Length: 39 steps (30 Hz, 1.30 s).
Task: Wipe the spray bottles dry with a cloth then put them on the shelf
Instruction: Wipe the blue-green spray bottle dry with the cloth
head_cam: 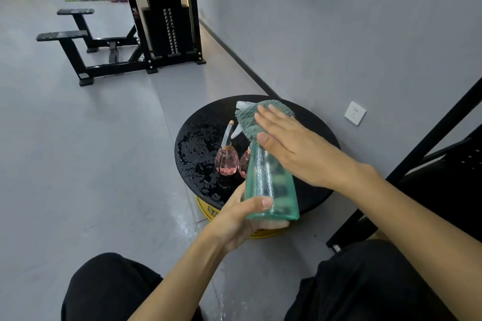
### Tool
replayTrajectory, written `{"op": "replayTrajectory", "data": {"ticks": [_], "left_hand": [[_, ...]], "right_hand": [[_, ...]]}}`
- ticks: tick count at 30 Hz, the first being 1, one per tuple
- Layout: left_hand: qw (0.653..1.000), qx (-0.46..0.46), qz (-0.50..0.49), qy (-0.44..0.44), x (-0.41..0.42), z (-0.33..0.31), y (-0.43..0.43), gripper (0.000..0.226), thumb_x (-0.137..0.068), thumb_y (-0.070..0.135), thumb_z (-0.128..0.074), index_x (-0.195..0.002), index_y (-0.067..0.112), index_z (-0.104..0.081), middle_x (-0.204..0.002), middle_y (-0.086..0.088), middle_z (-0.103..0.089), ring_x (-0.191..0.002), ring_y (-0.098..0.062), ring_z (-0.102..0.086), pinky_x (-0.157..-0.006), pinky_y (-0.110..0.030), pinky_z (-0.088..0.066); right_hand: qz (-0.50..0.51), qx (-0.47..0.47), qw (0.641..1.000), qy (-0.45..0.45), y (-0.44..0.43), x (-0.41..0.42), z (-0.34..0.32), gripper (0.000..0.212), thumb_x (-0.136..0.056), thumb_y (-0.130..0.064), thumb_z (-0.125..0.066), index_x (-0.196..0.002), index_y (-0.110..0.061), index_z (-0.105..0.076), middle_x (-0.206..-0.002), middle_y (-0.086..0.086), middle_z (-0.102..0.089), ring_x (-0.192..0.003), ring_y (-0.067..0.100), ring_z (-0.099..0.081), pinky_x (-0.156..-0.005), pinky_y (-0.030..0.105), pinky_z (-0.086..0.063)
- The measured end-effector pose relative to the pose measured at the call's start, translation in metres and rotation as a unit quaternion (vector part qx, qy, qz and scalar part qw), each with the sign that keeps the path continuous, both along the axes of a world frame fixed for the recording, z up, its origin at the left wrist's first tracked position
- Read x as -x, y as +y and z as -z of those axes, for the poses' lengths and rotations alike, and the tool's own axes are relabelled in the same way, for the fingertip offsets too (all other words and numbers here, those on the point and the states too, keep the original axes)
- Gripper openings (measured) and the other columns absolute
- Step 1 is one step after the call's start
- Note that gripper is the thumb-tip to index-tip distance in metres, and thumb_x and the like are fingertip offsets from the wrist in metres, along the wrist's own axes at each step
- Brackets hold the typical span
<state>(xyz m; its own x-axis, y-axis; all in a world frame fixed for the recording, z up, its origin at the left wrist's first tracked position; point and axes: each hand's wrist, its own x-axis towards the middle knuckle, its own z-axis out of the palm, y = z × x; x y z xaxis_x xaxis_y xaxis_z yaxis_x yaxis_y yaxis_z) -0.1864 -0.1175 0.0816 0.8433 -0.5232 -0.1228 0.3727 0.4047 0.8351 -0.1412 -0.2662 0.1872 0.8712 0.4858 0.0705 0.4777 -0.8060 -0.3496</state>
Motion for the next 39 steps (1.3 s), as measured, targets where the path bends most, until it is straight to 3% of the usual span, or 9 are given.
{"op": "replayTrajectory", "data": {"ticks": [5, 12, 16, 19, 24, 28, 34, 39], "left_hand": [[1.000, 0.003, 0.011, -0.005, 0.001, -0.003, -0.005, 0.109, -0.047, 0.039, -0.093, -0.138, 0.007, -0.043, -0.130, -0.030, -0.055, -0.109, -0.039, -0.063, -0.072, -0.040, -0.058], [1.000, 0.013, 0.012, -0.006, 0.002, -0.002, 0.001, 0.105, -0.050, 0.041, -0.091, -0.136, 0.006, -0.043, -0.125, -0.027, -0.058, -0.107, -0.037, -0.063, -0.072, -0.038, -0.058], [1.000, 0.004, 0.023, 0.000, 0.007, -0.004, -0.001, 0.108, -0.045, 0.039, -0.093, -0.135, 0.006, -0.043, -0.112, -0.015, -0.067, -0.097, -0.030, -0.069, -0.068, -0.036, -0.058], [1.000, -0.010, 0.027, -0.011, 0.010, -0.006, -0.003, 0.092, -0.052, 0.027, -0.084, -0.134, 0.010, -0.044, -0.114, -0.015, -0.066, -0.098, -0.029, -0.069, -0.069, -0.036, -0.058], [1.000, 0.001, 0.009, -0.009, 0.008, -0.010, 0.000, 0.106, -0.046, 0.039, -0.093, -0.135, 0.007, -0.043, -0.116, -0.017, -0.065, -0.100, -0.030, -0.068, -0.069, -0.037, -0.058], [1.000, -0.006, 0.003, -0.019, 0.005, -0.012, 0.003, 0.098, -0.051, 0.039, -0.091, -0.132, 0.007, -0.047, -0.118, -0.021, -0.064, -0.100, -0.033, -0.067, -0.069, -0.036, -0.059], [0.999, -0.025, 0.015, -0.027, 0.008, -0.011, -0.002, 0.083, -0.057, 0.024, -0.077, -0.132, 0.012, -0.045, -0.112, -0.010, -0.068, -0.097, -0.029, -0.069, -0.068, -0.036, -0.058], [1.000, -0.014, 0.005, -0.018, 0.009, -0.009, 0.001, 0.085, -0.058, 0.027, -0.079, -0.134, 0.008, -0.045, -0.116, -0.016, -0.064, -0.099, -0.029, -0.068, -0.068, -0.036, -0.058]], "right_hand": [[0.049, 0.004, 0.999, -0.014, -0.005, -0.020, -0.005, 0.081, -0.086, -0.063, -0.008, -0.153, -0.018, -0.001, -0.161, -0.004, 0.007, -0.146, 0.007, 0.011, -0.121, 0.038, -0.003], [-0.006, -0.019, 1.000, -0.016, 0.001, 0.010, 0.005, 0.074, -0.090, -0.060, -0.011, -0.153, -0.021, -0.007, -0.160, -0.011, 0.002, -0.144, -0.003, 0.012, -0.117, 0.021, 0.005], [-0.006, -0.006, 1.000, -0.028, -0.003, 0.004, 0.002, 0.071, -0.091, -0.058, -0.010, -0.153, -0.023, -0.009, -0.160, -0.012, 0.000, -0.144, -0.002, 0.009, -0.120, 0.028, 0.001], [0.028, -0.012, 0.999, -0.031, -0.003, -0.010, -0.001, 0.078, -0.087, -0.062, -0.008, -0.153, -0.020, -0.004, -0.161, -0.007, 0.003, -0.146, 0.004, 0.010, -0.122, 0.035, -0.002], [0.013, -0.026, 0.999, -0.023, 0.003, -0.003, 0.000, 0.075, -0.090, -0.059, -0.011, -0.153, -0.018, -0.006, -0.161, -0.006, 0.002, -0.146, 0.003, 0.008, -0.121, 0.030, 0.000], [-0.026, -0.048, 0.998, -0.003, 0.004, 0.007, -0.004, 0.068, -0.093, -0.054, -0.015, -0.152, -0.020, -0.018, -0.159, -0.012, -0.008, -0.145, -0.003, 0.002, -0.120, 0.024, -0.001], [0.026, -0.008, 0.999, -0.027, 0.002, -0.017, -0.010, 0.082, -0.085, -0.062, -0.007, -0.153, -0.016, -0.003, -0.161, -0.002, 0.005, -0.147, 0.007, 0.007, -0.121, 0.033, -0.001], [0.000, 0.009, 0.999, -0.031, 0.007, -0.007, -0.002, 0.077, -0.089, -0.060, -0.007, -0.153, -0.017, -0.002, -0.161, -0.004, 0.006, -0.146, 0.005, 0.009, -0.120, 0.030, 0.003]]}}
